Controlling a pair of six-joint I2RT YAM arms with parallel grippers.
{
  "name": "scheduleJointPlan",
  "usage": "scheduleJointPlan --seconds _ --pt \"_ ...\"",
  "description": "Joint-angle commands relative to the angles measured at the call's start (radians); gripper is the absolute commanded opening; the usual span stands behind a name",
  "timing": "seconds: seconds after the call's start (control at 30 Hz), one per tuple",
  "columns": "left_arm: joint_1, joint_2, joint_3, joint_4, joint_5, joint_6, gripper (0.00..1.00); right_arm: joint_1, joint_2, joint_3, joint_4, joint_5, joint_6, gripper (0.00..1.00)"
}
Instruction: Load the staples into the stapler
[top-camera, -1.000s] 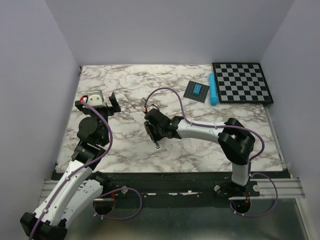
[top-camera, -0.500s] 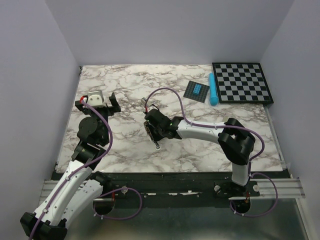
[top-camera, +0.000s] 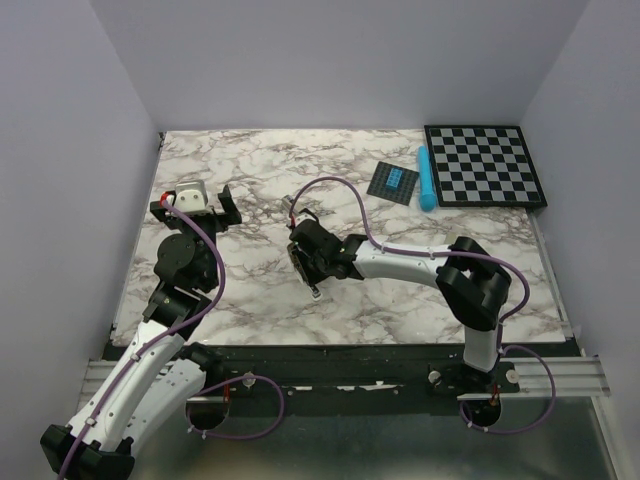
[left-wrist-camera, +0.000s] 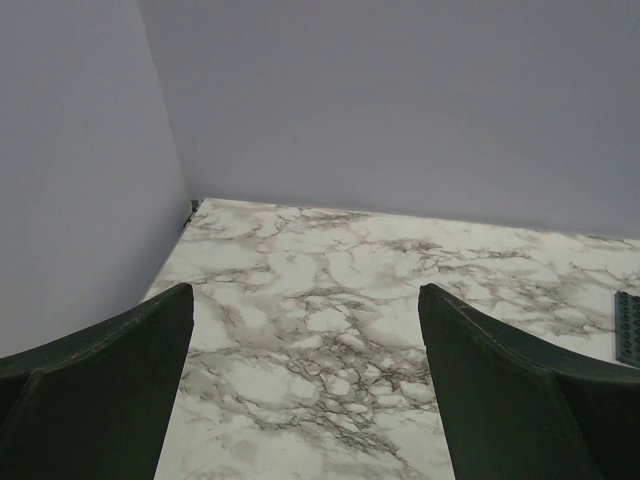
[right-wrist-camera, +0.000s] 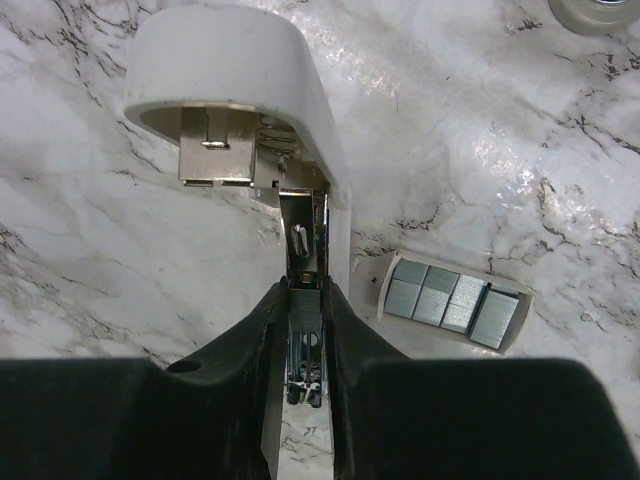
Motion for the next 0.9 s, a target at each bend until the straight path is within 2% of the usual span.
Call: scheduleJointPlan --seconds 0.0,0.2,0.33,0.53,0.87 --pt "0.009 -0.007 -0.007 0.028 -0.004 -0.009 0.99 0.012 -0.012 -0.019 -0.031 0.015 -0.013 0.27" --pt "0.009 -0.009 -0.007 0.027 -0.006 -0.009 0.99 0.013 -0.021 -0.011 -0.033 0.009 -0.013 0.28" --pt "0.009 -0.009 -0.007 0.027 -0.006 -0.009 0.99 0.012 -0.036 -0.005 -0.041 0.021 -0.013 0.40" --pt "0.009 -0.012 -0.007 0.027 -0.006 -0.009 0.99 0.011 -0.082 0.021 -0.047 0.061 -0.021 0.52" --pt "0.009 -0.012 -0.007 0.027 -0.009 -0.006 0.99 0.002 -0.030 0.091 -0.084 0.132 -0.041 0.54"
